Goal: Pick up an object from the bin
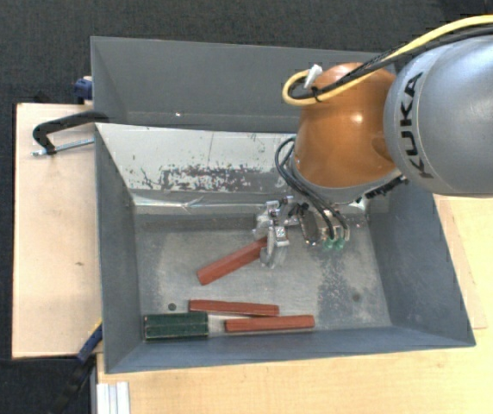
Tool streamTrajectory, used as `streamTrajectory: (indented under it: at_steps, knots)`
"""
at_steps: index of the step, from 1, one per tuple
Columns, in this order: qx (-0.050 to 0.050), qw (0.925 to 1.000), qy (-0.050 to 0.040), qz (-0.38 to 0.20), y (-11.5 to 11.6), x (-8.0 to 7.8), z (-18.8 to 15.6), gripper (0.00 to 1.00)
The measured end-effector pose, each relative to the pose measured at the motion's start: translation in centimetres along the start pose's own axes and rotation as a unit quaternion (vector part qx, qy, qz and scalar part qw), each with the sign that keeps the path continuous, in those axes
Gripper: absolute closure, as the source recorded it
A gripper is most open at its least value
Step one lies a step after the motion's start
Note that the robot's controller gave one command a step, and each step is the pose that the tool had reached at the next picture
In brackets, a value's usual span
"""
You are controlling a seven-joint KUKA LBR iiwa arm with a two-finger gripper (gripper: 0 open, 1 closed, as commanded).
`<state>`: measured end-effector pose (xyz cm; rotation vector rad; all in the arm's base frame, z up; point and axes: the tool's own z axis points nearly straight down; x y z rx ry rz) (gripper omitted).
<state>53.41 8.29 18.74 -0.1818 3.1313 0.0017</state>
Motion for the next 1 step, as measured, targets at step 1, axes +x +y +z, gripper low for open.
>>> streamTrajectory:
  at_steps: [1]
  knots:
    - [0.0, 0.9969, 0.0017, -0.078, -0.43, 0.02, -1.47, 1.0]
